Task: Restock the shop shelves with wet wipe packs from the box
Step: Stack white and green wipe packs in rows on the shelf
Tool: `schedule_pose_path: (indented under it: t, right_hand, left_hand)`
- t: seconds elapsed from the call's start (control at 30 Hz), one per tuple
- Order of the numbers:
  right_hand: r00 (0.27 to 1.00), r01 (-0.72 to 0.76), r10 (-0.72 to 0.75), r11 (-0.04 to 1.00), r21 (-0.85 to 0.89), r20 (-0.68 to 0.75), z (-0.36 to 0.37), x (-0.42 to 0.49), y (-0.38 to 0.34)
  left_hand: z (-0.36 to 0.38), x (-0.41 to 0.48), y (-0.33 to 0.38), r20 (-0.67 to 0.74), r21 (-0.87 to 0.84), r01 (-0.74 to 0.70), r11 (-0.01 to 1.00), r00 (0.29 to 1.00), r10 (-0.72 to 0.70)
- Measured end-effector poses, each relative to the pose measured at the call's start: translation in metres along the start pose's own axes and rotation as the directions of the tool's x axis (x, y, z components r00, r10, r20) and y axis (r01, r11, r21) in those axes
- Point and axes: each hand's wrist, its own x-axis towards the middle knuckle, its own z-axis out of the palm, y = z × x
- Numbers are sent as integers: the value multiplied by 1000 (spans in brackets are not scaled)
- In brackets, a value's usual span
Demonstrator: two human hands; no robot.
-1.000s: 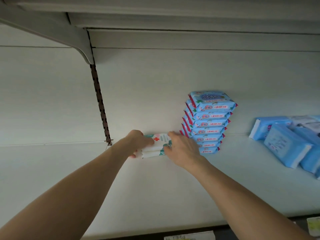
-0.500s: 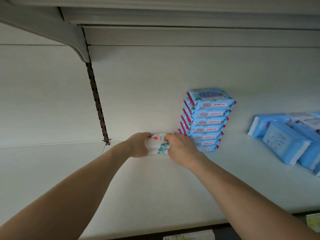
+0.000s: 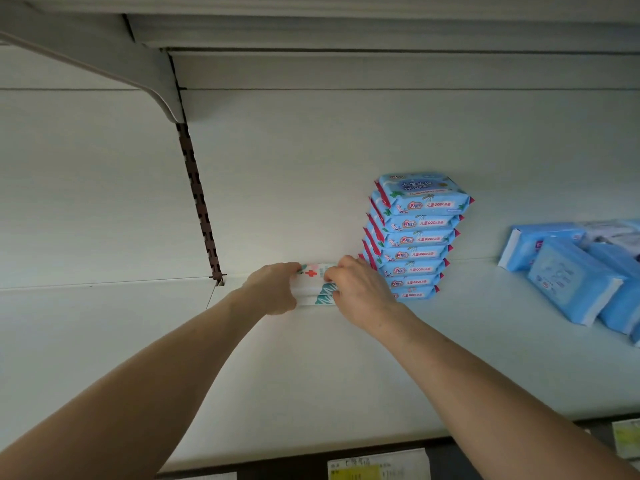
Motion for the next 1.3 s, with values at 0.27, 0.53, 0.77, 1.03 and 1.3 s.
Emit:
schedule_pose_path:
  t: [0.27,0.53,0.77,1.03,1.3]
  right_hand:
    - [998,35,-40,995,-95,-49,-11,-7,-18]
    - [995,103,-103,990,-98,-1,-26,-21,-44]
    - [953,300,-299,953,-36,42,-50,-40,-63]
    - [823,566,-567,823,45,37,-67,-88,-118]
    - [623,769,-781,622,150,48,-78,-176,-204]
  left_hand:
    - [-4,-10,0,-35,28,55,998,998,-54]
    - [-22,-39,4,-119,40,148,988,983,-142]
    - [-31,-98,5,-180,-34,313,949,932,-314]
    - [-30,-209,-3,-238,-97,560,823,790,-565]
    - [-15,-360,-13,-229,-149,782,605,567,-791]
